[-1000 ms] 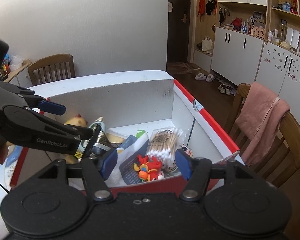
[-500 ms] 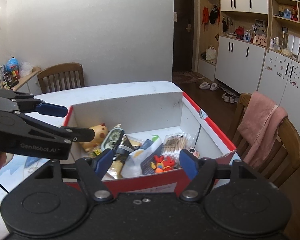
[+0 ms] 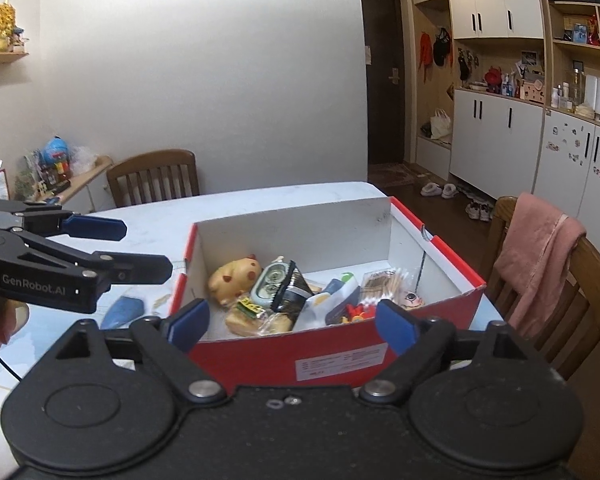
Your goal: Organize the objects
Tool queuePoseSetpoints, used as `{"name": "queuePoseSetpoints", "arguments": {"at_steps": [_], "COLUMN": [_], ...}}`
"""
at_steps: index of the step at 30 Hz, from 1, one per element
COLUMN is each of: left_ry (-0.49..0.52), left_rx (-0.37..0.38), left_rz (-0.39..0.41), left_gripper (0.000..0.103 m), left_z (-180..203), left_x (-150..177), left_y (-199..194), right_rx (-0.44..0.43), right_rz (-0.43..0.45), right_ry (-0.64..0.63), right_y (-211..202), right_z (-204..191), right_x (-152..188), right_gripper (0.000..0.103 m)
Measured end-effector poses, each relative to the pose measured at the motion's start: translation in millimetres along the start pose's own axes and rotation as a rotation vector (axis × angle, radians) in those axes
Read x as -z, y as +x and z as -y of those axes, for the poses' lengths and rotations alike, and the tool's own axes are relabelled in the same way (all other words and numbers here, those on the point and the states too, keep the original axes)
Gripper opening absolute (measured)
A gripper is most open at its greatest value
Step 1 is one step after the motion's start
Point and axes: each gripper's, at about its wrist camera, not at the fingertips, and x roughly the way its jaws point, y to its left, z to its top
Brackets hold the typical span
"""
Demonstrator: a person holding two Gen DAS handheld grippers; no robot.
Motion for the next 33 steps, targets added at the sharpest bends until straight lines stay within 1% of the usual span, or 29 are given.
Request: {"name": "queuePoseSetpoints", "arguments": {"at_steps": [1,3,4,7,12,16,20,25,33], "left_ry": [-0.008,-0.016,-0.017,-0.022,-0.037,-0.035,-0.015,-0.013,-0.011], "left_rx": [0.004,0.006,0.007,0.002,0.002,-0.025,-0.036,-0.023,-0.033], "left_rz": [0.005,0.015,0.020,0.031,0.041,0.063,0.059,0.062,0.064], "left_gripper": [0.086,0.096,0.102,0.103,0.103,0.103,0.103,0.103,0.103], "left_z": [-1.3,-2.5,-3.0,-3.1,-5.3,-3.7,-0.6,-0.5,-0.9], "left_x": [1.8,5.3,7.2,12.7,22.4,31.3,38.4,43.1,46.4], "left_y": [-2.4,-6.7,-8.8,-13.6,-18.9,-25.8,-30.4,-33.4,-30.8], "right_rx": [-0.007,-0.014,-0.014,-0.024,-0.053,-0.056,-0.059,-0.058,-0.059], "right_rz": [0.005,0.016,0.025,0.050,0.074,0.079,0.073,0.065,0.041], "right_ry": [0.001,-0.001,-0.003,-0.007,-0.013,-0.029,-0.019,0.002,0.033], "right_y": [-2.6,-7.4,-10.1,-18.4,-31.9,-36.7,-37.2,-37.0,-34.1], "right_z": [-0.5,-3.2,-5.0,-11.2,-20.7,-26.5,-26.1,-22.1,-15.8], "right_x": [0.8,2.9,3.9,6.9,10.9,14.5,17.3,21.9,28.2], "right_gripper": [0.096,0.098,0.100,0.102,0.102,0.102,0.102,0.102,0.102]}}
